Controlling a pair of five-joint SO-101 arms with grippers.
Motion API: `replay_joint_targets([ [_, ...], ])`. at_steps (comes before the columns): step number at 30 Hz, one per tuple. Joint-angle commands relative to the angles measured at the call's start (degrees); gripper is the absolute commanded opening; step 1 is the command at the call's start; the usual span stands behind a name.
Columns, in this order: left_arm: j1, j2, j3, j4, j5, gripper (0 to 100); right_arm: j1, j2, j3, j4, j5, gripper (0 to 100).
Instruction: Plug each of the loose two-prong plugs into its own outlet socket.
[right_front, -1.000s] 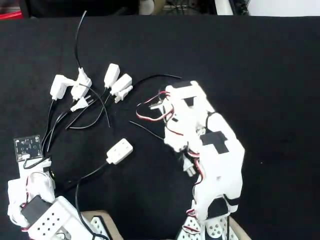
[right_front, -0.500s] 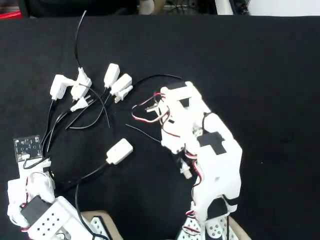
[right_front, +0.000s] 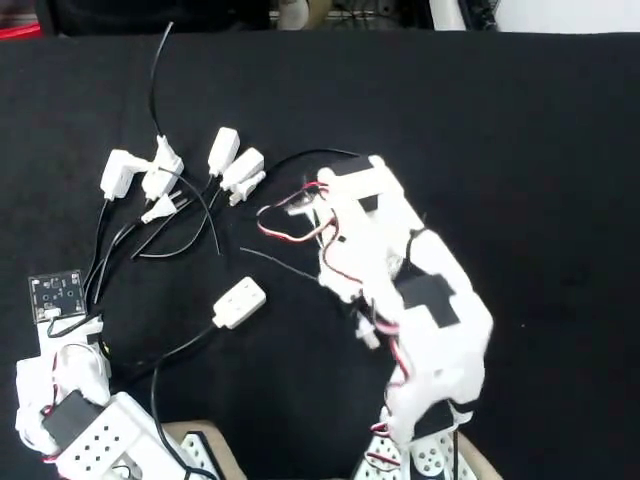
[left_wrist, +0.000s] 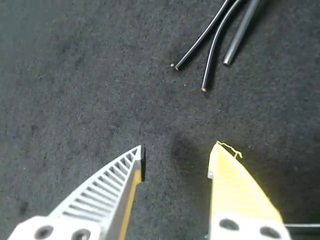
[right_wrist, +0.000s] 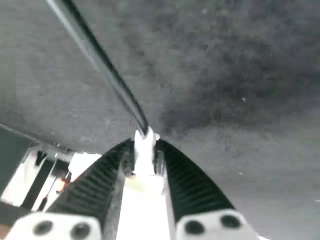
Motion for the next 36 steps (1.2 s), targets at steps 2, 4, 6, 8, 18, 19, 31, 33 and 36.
replay_joint_targets([
  [2,0.48,-0.53,0.92,0.09,0.35,22,-7.12,-19.47,2.24,1.32,-0.62,1.1],
  [4,0.4,-0.53,0.92,0.09,0.35,22,-9.49,-26.77,4.18,-1.23,-2.55,1.1],
  [6,0.4,-0.53,0.92,0.09,0.35,22,-10.81,-34.42,7.87,-6.59,-5.36,1.1],
  [8,0.4,-0.53,0.92,0.09,0.26,22,-11.87,-42.07,14.37,-14.42,-8.09,1.1],
  [18,0.48,-0.53,0.92,0.09,0.26,22,-18.99,-71.6,58.86,-67.43,-18.37,1.1],
  [19,0.48,-0.53,0.92,0.09,0.26,22,-20.04,-73.8,62.46,-71.74,-19.6,1.1],
  [31,0.57,-0.53,0.92,0.09,0.26,22,-29.1,-82.24,80.04,-89.67,-23.12,1.3],
  [33,0.57,-0.53,0.92,0.09,0.26,22,-28.84,-81.01,79.87,-90.29,-23.12,1.3],
  [36,0.57,-0.53,0.92,0.09,0.26,22,-28.22,-77.41,79.78,-92.92,-23.12,1.2],
])
